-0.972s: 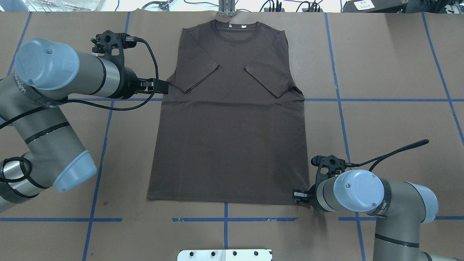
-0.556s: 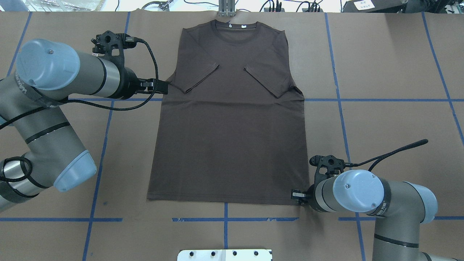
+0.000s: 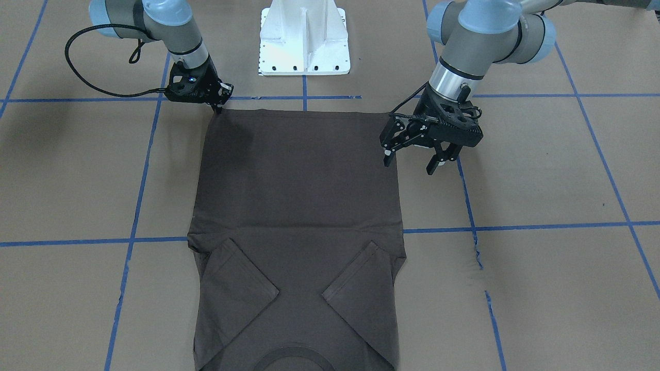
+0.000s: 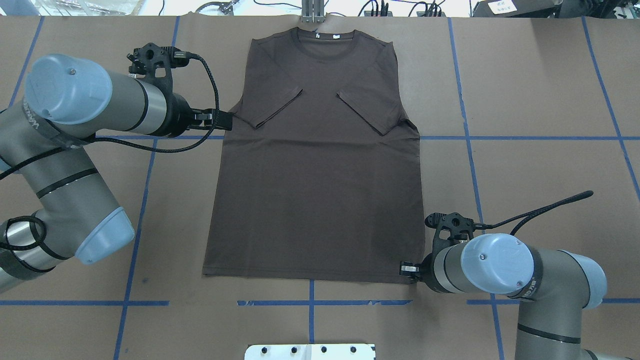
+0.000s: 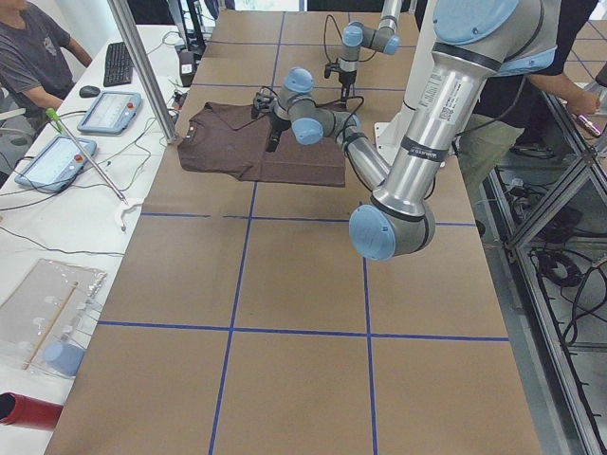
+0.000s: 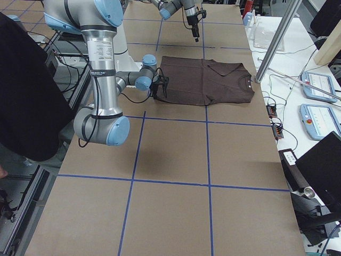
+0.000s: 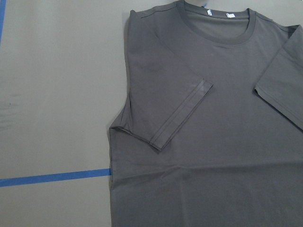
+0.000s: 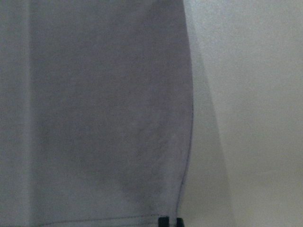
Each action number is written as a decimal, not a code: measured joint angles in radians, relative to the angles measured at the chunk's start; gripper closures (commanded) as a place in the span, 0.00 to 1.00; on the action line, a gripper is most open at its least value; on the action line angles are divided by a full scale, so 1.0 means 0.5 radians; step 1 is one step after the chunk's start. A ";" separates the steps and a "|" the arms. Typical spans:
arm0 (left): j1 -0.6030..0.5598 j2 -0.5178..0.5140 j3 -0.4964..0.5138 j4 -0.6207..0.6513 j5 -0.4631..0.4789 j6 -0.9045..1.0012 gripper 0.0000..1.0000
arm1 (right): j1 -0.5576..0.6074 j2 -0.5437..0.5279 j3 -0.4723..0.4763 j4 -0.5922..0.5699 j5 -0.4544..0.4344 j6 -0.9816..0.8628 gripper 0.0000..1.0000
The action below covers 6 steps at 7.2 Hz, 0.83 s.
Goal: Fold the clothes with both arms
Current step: 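Lower the left gripper to the other hem corner and grasp both hem corners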
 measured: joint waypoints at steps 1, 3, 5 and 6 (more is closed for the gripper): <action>0.047 0.033 -0.005 -0.003 -0.006 -0.163 0.00 | 0.000 0.009 0.028 0.003 -0.004 0.000 1.00; 0.324 0.152 -0.043 -0.004 0.020 -0.680 0.00 | 0.019 0.011 0.080 0.020 -0.014 -0.009 1.00; 0.610 0.288 -0.064 0.012 0.200 -1.098 0.00 | 0.032 0.025 0.110 0.029 -0.015 -0.034 1.00; 0.707 0.368 -0.104 0.057 0.281 -1.214 0.00 | 0.033 0.050 0.111 0.030 -0.014 -0.050 1.00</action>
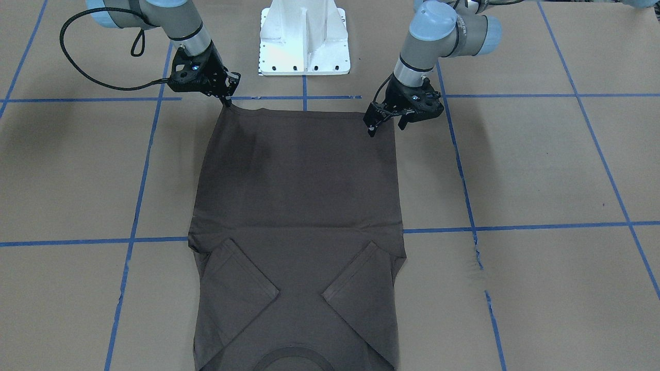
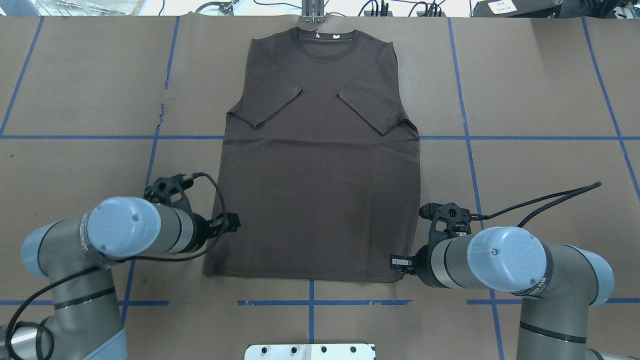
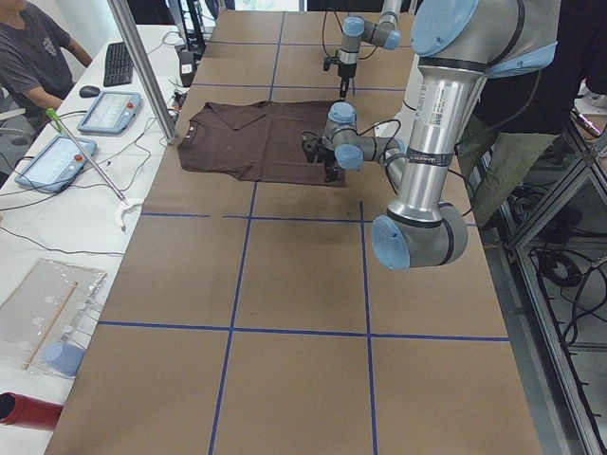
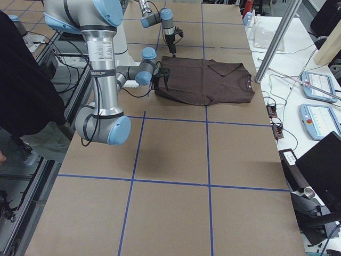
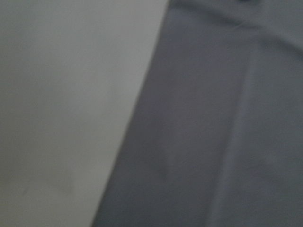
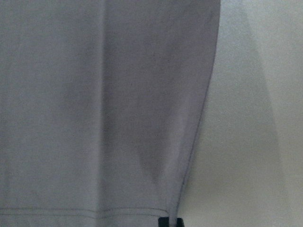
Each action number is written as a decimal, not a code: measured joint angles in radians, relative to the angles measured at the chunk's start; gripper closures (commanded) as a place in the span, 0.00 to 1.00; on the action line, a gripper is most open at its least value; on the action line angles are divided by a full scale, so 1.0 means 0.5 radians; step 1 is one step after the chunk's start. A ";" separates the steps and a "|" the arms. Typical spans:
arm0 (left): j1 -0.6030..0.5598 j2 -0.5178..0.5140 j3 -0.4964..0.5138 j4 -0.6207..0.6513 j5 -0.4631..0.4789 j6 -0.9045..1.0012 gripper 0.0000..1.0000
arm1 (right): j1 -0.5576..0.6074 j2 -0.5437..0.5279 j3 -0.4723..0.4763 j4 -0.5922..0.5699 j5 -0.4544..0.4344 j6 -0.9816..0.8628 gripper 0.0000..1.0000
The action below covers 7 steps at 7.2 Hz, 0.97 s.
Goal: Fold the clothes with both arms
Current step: 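Lower the left gripper to the other hem corner and grasp both hem corners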
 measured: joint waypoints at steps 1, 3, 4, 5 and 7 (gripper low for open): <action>0.066 0.067 -0.064 0.063 0.038 -0.067 0.00 | 0.001 0.024 0.000 -0.001 0.001 -0.010 1.00; 0.217 0.115 -0.095 0.120 0.072 -0.188 0.00 | 0.001 0.045 0.001 -0.001 0.001 -0.016 1.00; 0.277 0.103 -0.080 0.128 0.088 -0.223 0.01 | 0.002 0.045 0.000 -0.001 0.000 -0.017 1.00; 0.308 0.086 -0.070 0.132 0.096 -0.237 0.01 | 0.003 0.046 -0.002 -0.001 0.000 -0.017 1.00; 0.311 0.073 -0.075 0.165 0.101 -0.239 0.01 | 0.008 0.046 -0.002 -0.002 0.003 -0.017 1.00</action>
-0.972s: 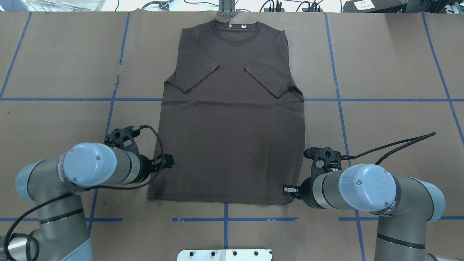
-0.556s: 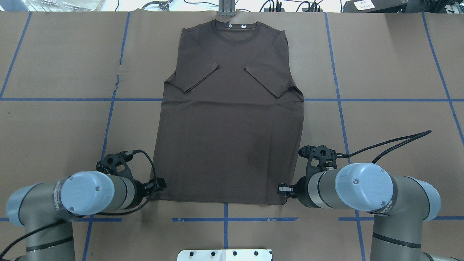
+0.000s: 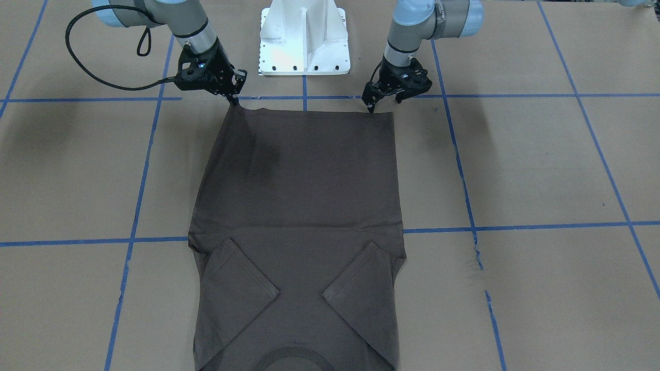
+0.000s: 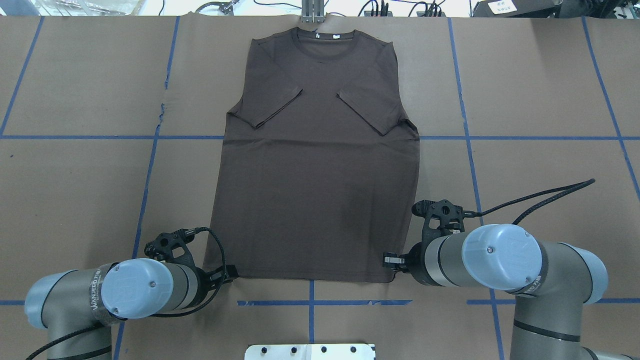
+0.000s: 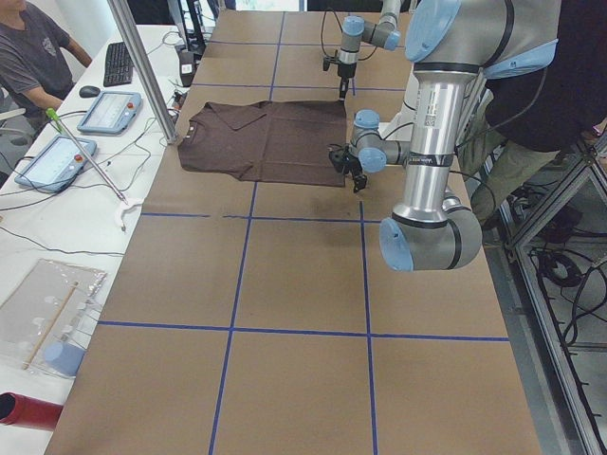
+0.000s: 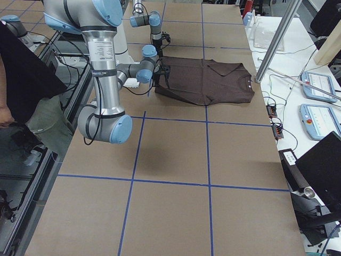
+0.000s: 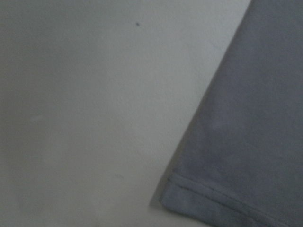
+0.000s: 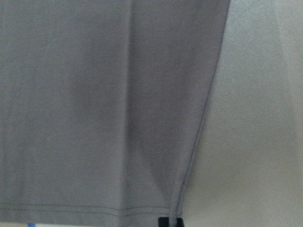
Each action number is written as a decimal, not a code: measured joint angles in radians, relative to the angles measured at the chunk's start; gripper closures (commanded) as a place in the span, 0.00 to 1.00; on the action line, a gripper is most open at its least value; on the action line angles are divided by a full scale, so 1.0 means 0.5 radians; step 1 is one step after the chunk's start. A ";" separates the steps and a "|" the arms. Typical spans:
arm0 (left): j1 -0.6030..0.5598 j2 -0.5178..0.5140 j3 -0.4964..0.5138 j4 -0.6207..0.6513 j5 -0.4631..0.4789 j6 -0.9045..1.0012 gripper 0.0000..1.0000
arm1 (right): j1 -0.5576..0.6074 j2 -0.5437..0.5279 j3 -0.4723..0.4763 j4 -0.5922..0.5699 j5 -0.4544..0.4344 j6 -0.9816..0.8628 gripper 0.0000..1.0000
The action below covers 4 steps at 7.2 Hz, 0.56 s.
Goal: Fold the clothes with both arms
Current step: 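Lower the left gripper to the other hem corner and grasp both hem corners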
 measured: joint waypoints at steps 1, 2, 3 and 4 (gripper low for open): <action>-0.016 -0.001 -0.007 0.035 0.002 0.007 0.01 | 0.003 0.000 0.000 0.000 0.002 0.000 1.00; -0.037 -0.002 -0.010 0.057 0.003 0.014 0.01 | 0.004 0.000 0.000 0.000 0.003 0.000 1.00; -0.057 -0.004 -0.010 0.066 0.004 0.019 0.01 | 0.005 0.000 0.000 0.000 0.004 0.000 1.00; -0.075 -0.009 -0.009 0.069 0.004 0.021 0.01 | 0.005 0.000 0.000 0.000 0.004 0.000 1.00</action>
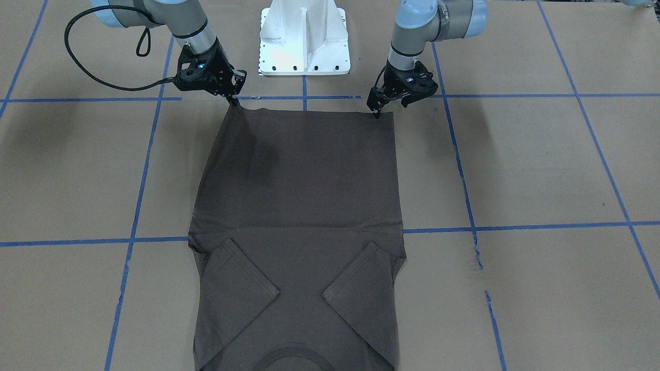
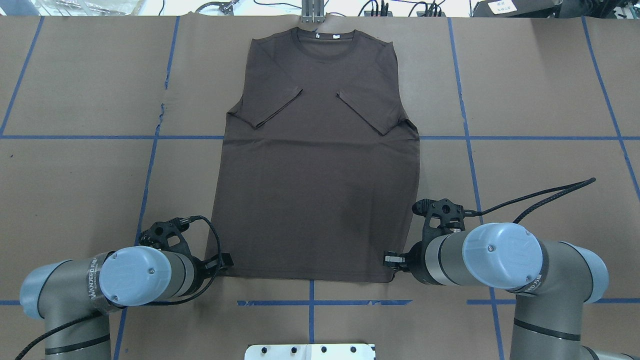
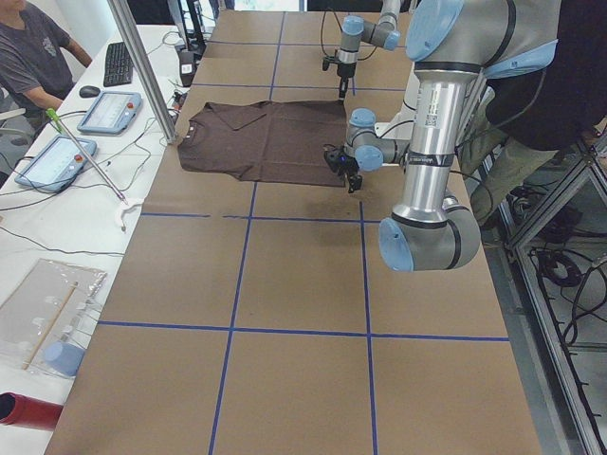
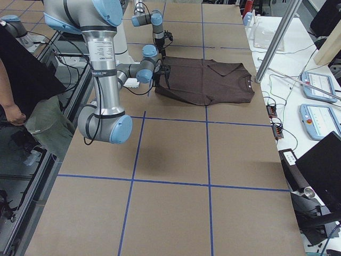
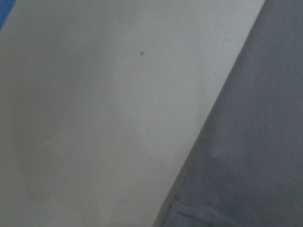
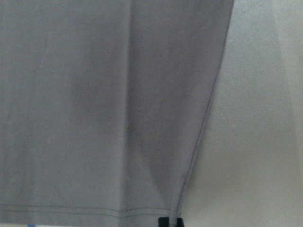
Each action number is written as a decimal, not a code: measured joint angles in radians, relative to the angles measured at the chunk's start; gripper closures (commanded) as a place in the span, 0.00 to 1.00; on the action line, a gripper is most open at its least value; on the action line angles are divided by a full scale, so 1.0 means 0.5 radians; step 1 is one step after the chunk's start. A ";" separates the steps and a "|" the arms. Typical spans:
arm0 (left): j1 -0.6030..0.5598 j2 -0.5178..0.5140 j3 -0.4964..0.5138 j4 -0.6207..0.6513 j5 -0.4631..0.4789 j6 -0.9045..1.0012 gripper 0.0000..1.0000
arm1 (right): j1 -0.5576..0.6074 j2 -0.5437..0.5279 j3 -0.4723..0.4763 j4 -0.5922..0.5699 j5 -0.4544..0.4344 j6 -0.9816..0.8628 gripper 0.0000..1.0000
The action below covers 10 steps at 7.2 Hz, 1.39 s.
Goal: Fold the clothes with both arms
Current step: 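Lower the left gripper to the other hem corner and grasp both hem corners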
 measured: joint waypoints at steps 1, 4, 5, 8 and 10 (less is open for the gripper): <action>-0.012 -0.006 0.004 0.001 0.001 0.002 0.02 | 0.000 0.000 0.000 0.000 0.001 0.000 1.00; -0.023 -0.015 0.020 0.004 0.031 0.000 0.37 | 0.003 0.000 0.005 0.000 0.006 0.000 1.00; -0.025 -0.019 0.021 0.005 0.036 -0.005 0.51 | 0.003 0.000 0.006 0.000 0.008 0.000 1.00; -0.029 -0.030 0.021 0.006 0.040 -0.018 0.91 | 0.006 0.000 0.006 0.000 0.011 0.000 1.00; -0.028 -0.032 0.019 0.008 0.042 -0.019 1.00 | 0.006 0.000 0.006 0.000 0.012 0.000 1.00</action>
